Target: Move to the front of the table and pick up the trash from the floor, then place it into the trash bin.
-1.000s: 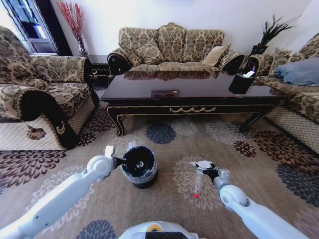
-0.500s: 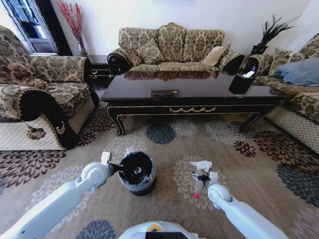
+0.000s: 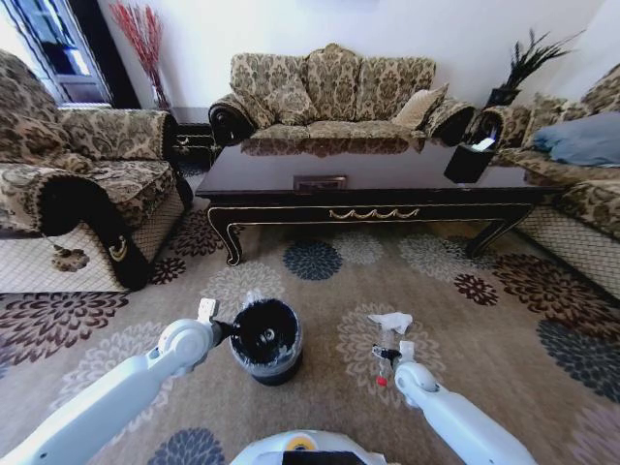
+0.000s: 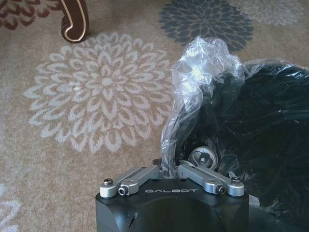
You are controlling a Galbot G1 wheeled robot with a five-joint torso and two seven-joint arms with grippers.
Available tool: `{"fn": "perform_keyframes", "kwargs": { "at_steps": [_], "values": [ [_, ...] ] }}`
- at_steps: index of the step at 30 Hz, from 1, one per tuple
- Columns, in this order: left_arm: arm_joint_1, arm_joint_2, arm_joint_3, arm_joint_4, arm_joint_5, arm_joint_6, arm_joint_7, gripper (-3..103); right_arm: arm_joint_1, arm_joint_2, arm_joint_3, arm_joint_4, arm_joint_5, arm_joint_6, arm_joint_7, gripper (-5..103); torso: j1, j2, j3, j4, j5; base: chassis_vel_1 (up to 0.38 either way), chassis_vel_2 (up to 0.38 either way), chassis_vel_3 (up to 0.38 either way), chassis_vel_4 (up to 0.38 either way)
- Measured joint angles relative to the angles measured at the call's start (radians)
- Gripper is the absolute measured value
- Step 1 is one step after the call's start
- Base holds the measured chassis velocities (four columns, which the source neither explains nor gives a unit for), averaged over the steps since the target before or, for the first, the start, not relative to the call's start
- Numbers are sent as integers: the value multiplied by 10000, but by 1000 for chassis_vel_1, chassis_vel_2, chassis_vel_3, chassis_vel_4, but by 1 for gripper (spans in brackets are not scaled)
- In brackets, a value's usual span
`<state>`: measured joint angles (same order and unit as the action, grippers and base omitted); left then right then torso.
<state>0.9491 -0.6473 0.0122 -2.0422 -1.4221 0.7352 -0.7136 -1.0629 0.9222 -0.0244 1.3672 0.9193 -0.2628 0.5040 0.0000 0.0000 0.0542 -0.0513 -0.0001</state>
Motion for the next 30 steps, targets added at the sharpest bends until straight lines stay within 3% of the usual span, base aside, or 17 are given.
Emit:
{"fn": "perform_keyframes", "kwargs": {
  "at_steps": [6,11,15,17,21,30],
  "values": [
    [-46,12,-10,-9,-88,2,-5,0,46,174,-80,-261,-120,66,-16,101,0,0,0,-2,0,0,0,0,0],
    [-59,-28,-11,18,-155,1,-32,0,38,243,-46,-453,-118,90,-14,96,0,0,0,-3,1,0,0,0,0],
    [-49,-57,28,27,-188,1,-35,0,-50,204,-29,-403,-119,131,-23,76,0,0,0,-1,1,0,0,0,0],
    [-61,-84,44,41,-196,1,-40,0,-79,198,3,-372,-119,138,-24,76,0,0,0,-1,1,0,0,0,0],
    [-117,-145,94,70,-312,2,-108,0,-220,186,159,-270,-141,173,-24,54,0,0,0,-3,0,0,0,0,0],
    [-134,-126,202,-19,-323,2,-190,0,-408,163,421,-200,-279,272,-34,30,0,0,0,-2,2,0,0,0,0]
  ]
}}
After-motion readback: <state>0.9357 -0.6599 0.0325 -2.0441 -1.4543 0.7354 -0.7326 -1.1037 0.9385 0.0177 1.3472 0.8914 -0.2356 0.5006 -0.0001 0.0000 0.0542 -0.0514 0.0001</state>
